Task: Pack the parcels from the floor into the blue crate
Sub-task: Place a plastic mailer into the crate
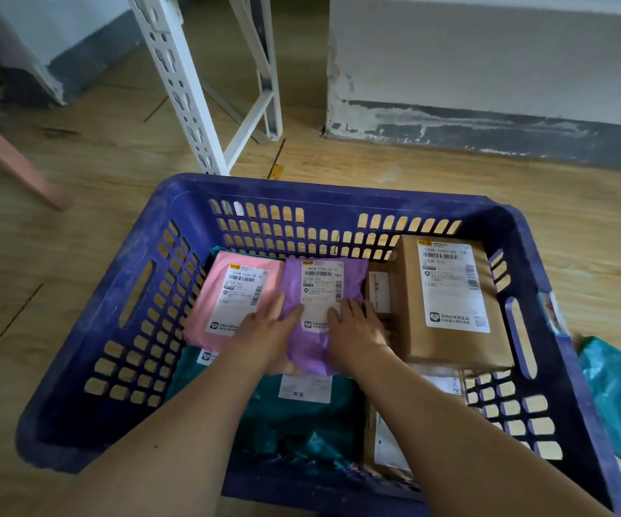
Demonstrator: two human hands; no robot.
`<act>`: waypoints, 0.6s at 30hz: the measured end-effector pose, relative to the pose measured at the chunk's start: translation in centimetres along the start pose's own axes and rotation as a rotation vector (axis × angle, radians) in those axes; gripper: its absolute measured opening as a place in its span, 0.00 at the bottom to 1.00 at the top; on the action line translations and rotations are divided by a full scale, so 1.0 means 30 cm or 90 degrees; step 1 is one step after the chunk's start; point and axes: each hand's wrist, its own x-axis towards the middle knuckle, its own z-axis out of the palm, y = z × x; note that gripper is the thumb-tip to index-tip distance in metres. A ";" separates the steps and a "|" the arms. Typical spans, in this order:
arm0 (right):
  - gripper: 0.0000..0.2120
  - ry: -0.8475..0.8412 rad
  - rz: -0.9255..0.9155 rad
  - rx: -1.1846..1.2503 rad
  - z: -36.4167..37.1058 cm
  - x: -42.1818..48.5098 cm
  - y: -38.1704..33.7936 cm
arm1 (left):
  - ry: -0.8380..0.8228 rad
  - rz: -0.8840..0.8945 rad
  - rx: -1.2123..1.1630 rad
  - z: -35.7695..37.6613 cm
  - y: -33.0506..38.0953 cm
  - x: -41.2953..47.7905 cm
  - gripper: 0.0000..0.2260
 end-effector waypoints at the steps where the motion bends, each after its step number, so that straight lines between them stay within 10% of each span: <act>1: 0.36 -0.014 -0.003 -0.012 -0.001 0.000 0.001 | -0.010 0.003 0.032 0.004 -0.005 0.004 0.46; 13: 0.23 0.173 -0.099 0.139 -0.128 -0.164 0.099 | 0.023 -0.032 0.048 -0.075 0.050 -0.030 0.46; 18: 0.20 0.316 -0.061 0.221 -0.217 -0.257 0.150 | 0.247 0.008 -0.077 -0.180 0.154 -0.089 0.30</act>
